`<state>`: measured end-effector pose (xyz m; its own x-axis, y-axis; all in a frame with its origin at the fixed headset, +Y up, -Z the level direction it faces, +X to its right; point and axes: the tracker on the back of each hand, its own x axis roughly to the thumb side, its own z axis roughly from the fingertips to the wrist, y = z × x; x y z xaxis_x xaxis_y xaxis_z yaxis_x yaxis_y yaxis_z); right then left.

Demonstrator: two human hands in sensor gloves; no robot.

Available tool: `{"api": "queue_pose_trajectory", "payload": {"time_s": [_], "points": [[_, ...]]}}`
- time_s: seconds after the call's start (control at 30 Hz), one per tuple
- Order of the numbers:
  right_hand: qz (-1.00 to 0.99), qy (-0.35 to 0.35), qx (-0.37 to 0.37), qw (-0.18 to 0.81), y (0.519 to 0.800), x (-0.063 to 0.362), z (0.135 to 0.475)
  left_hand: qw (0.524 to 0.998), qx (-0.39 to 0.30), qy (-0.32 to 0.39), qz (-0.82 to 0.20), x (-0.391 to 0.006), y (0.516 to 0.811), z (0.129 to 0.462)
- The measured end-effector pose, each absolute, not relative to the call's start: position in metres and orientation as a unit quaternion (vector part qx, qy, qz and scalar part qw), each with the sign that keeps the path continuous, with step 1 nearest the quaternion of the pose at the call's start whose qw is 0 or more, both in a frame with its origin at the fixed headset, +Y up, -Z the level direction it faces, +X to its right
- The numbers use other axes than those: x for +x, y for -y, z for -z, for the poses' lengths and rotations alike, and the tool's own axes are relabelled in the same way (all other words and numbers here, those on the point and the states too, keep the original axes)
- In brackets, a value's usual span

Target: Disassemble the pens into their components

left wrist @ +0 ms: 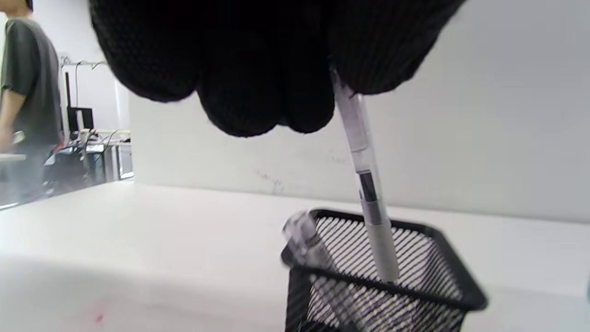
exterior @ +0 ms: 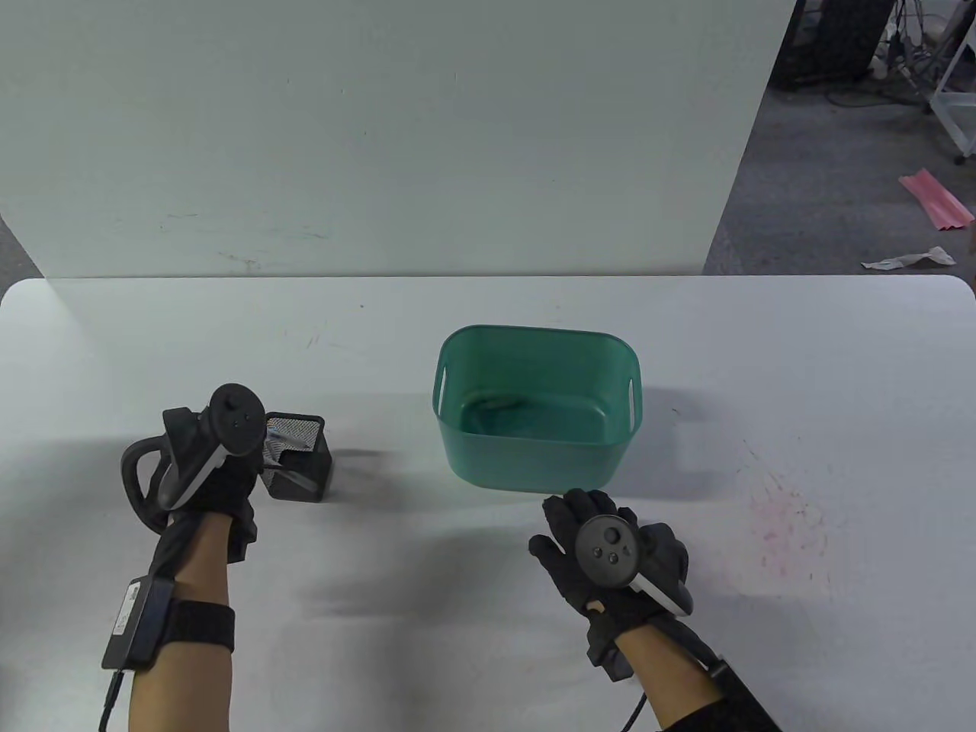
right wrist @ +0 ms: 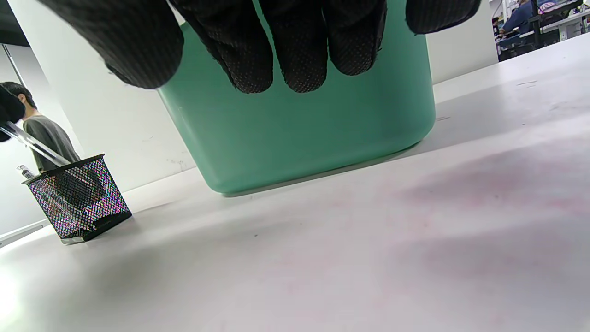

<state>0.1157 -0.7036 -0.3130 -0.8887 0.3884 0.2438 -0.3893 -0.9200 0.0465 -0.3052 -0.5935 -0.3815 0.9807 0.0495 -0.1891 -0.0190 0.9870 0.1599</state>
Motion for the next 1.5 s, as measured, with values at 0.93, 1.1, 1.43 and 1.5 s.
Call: {"api": "queue_pose_trajectory", "payload": {"time_s": [0.93, 1.1, 1.43, 1.5], "points": [[-0.923, 0.021, 0.179, 0.340, 0.702, 0.110, 0.314, 0.914, 0.013, 0.153, -0.376, -0.227, 0.670, 0.315], [-0.916, -0.009, 0.191, 0.353, 0.708, 0.104, 0.315, 0.898, -0.028, 0.159, -0.410, -0.216, 0.680, 0.315], [-0.886, -0.055, 0.190, 0.418, 0.714, 0.098, 0.315, 0.868, -0.059, 0.145, -0.472, -0.212, 0.686, 0.315], [-0.876, -0.075, 0.199, 0.434, 0.715, 0.097, 0.316, 0.865, -0.059, 0.141, -0.477, -0.213, 0.686, 0.316]]}}
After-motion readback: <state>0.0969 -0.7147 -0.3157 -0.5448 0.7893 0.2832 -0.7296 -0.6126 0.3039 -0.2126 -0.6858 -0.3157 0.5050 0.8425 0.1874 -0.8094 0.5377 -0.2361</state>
